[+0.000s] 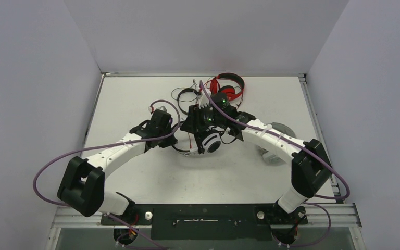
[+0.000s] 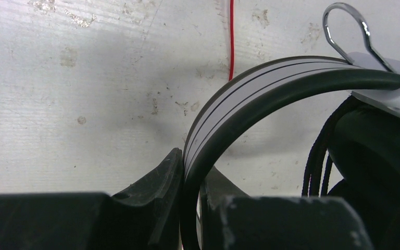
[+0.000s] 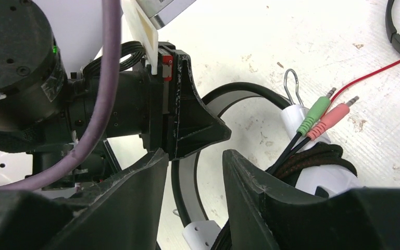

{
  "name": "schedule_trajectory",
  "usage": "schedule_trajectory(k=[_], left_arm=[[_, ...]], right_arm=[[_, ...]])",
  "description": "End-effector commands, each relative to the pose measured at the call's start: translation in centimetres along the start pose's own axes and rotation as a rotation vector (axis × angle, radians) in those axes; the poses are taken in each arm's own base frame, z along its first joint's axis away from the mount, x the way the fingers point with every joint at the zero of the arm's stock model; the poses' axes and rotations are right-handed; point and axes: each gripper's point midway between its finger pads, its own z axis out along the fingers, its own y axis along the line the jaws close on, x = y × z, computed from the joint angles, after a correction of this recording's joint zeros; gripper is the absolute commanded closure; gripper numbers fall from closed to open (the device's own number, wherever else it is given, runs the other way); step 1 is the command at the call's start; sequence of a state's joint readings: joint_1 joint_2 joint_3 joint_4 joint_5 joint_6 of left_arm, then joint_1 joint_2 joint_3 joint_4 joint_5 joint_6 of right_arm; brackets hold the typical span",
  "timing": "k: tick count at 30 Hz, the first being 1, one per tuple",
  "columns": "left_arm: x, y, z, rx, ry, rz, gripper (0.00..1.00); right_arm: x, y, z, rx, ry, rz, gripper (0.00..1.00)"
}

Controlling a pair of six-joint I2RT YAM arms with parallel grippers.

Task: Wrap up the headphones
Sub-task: Wrap the headphones cable around the headphones.

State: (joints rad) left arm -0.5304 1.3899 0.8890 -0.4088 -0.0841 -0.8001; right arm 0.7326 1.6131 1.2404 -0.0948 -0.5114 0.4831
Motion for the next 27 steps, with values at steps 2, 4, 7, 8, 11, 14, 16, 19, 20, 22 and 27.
schedule_trajectory(k=[2,4,7,8,11,14,16,19,20,22,27], left_arm=[[-2.3,-3.2,-0.8,0.090,-0.045,-0.018,1.00],[-2.2,-3.0,-0.6,0.082,-0.042,-0.016,1.00],[-2.1,-3.0,-0.5,0.082,-0.037,-0.012,1.00],[-2.1,-3.0,-0.4,0.081,-0.035,-0.011,1.00],[-2.2,-3.1,-0.5,0.080,-0.037,-0.009,1.00],[-2.5,-3.0,-0.4,0.082,-0.035,-0.013,1.00],[-2.7,-3.0,-0.4,0.086,-0.033,-0.016,1.00],[-3.4,-2.7,-0.5,0.086,-0.035,-0.022,1.00],[-3.8,-2.6,-0.6,0.088,-0.037,-0.028,1.00],[-4.7,-2.4,-0.8,0.094,-0.049,-0.038,1.00],[-6.3,-2.3,-1.7,0.090,-0.077,-0.016,1.00]], right_arm=[[-3.9,1.6,-2.0,-0.013,-0.099,-0.081,0.55],[-4.5,1.7,-2.6,-0.002,-0.120,-0.095,0.48],[-5.2,1.9,-3.4,0.007,-0.147,-0.113,0.35],[-5.4,1.9,-3.7,0.009,-0.154,-0.118,0.32],[-6.0,2.0,-4.6,0.014,-0.170,-0.132,0.30],[-6.5,1.7,-5.7,0.047,-0.185,-0.146,0.30],[-6.8,1.4,-6.6,0.080,-0.196,-0.156,0.29],[-6.9,0.0,-8.0,0.158,-0.203,-0.167,0.29],[-6.8,-0.6,-8.5,0.185,-0.203,-0.165,0.29],[-6.6,-1.8,-9.6,0.235,-0.207,-0.154,0.29],[-6.4,-5.8,-13.7,0.358,-0.261,-0.081,0.27]])
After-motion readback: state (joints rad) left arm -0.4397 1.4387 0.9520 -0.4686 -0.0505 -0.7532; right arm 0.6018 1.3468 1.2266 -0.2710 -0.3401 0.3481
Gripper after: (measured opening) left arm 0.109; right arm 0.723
